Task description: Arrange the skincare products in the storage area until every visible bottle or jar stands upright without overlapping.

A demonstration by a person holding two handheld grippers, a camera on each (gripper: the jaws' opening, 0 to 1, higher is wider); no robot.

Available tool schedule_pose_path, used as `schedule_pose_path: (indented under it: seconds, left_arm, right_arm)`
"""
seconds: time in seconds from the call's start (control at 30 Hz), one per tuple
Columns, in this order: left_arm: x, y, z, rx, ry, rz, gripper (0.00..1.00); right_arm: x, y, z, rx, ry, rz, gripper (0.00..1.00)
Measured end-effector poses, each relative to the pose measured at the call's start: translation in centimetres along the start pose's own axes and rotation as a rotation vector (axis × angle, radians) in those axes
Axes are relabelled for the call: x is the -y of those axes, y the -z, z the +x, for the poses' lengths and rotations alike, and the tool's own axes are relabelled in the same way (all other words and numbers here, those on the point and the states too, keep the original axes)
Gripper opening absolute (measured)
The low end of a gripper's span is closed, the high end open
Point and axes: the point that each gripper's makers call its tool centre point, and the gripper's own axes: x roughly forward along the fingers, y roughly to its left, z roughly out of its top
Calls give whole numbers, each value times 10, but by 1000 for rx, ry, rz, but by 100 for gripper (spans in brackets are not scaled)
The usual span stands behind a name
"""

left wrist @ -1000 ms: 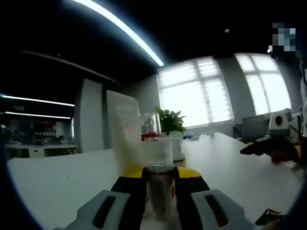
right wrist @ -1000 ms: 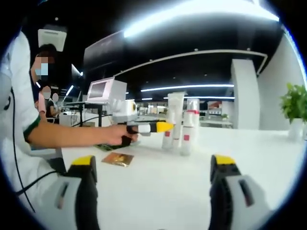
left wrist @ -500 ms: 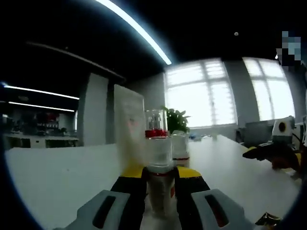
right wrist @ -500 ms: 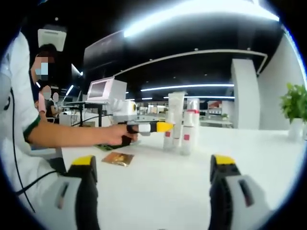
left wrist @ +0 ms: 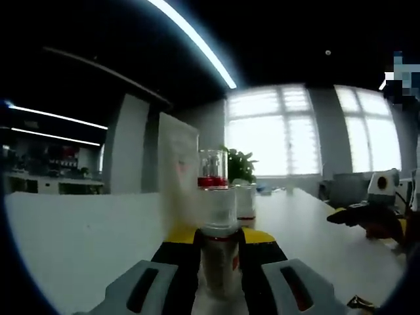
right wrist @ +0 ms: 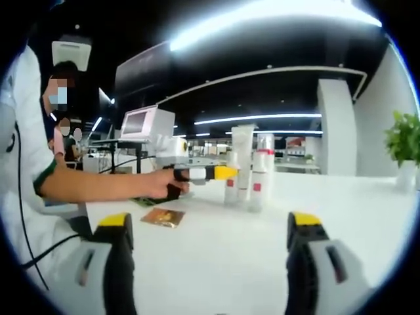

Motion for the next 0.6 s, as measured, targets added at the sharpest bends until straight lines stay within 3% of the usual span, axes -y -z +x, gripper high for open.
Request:
schedule_pose_path:
  seconds: [0.17,0.4,0.6]
  left_arm:
    - [4,1,-1,-4,11,0,22]
    - [-4,0,-1,-4,10,-10,23]
    - [3,2,0,-9,8,9,27]
  right_arm:
    - [-1,0,0,-1,-4,0,98]
    - [-1,0,-1,6,-15,19,98]
    - [-2,0,-1,4,-20,18,97]
